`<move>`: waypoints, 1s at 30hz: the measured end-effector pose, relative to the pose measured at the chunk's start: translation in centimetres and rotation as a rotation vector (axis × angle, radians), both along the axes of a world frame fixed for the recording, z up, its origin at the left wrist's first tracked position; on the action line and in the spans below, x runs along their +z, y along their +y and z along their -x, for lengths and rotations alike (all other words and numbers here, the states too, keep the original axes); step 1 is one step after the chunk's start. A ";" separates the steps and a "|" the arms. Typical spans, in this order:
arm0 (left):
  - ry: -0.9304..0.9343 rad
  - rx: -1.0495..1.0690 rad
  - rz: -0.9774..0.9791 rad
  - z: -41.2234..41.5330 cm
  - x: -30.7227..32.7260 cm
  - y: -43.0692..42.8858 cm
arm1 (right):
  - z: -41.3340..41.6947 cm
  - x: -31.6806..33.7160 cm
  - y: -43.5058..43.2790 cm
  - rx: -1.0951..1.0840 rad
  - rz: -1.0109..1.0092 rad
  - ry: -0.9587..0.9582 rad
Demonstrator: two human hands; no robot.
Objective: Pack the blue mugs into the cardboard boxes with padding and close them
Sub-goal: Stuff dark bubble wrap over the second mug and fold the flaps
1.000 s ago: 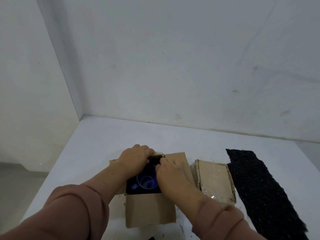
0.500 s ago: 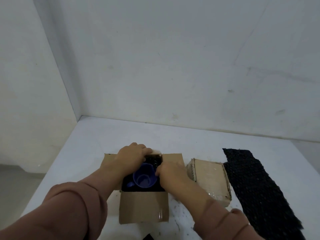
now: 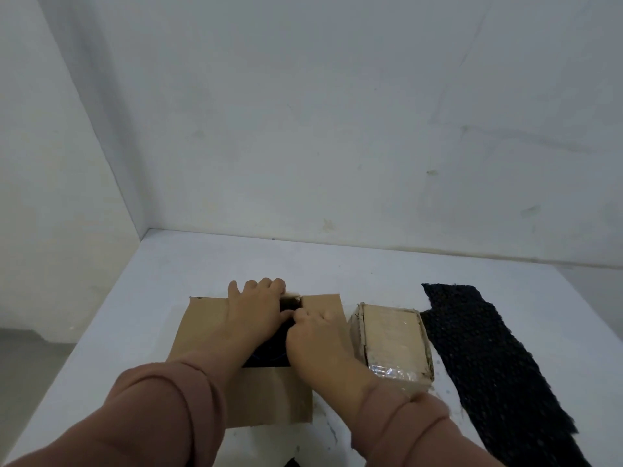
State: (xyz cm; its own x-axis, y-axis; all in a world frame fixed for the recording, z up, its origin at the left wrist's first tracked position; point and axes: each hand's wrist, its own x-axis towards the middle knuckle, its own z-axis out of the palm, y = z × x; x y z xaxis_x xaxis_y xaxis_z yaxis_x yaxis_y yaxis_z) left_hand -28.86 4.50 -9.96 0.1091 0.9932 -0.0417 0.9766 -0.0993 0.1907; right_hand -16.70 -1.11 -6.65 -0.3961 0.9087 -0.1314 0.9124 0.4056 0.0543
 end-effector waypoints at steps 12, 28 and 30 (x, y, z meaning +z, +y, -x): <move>-0.733 -0.236 -0.012 -14.4 5.6 -2.9 | -17.3 2.5 -0.1 -0.576 -0.149 0.865; -1.332 0.768 0.943 -36.2 -1.1 -5.9 | -36.0 -7.7 -4.0 -0.698 0.384 0.403; -1.351 0.741 0.955 -37.0 -1.6 -5.5 | -36.3 -8.0 -4.1 -0.664 0.352 0.399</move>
State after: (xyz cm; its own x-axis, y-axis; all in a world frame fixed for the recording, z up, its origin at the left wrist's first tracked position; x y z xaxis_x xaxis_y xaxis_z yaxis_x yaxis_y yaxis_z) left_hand 8.14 -0.98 -11.56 0.1422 0.5366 -0.8318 -0.0960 0.8438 0.5279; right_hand 19.63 -5.18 -14.68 0.1282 0.9011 -0.4142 0.8912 -0.2879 -0.3506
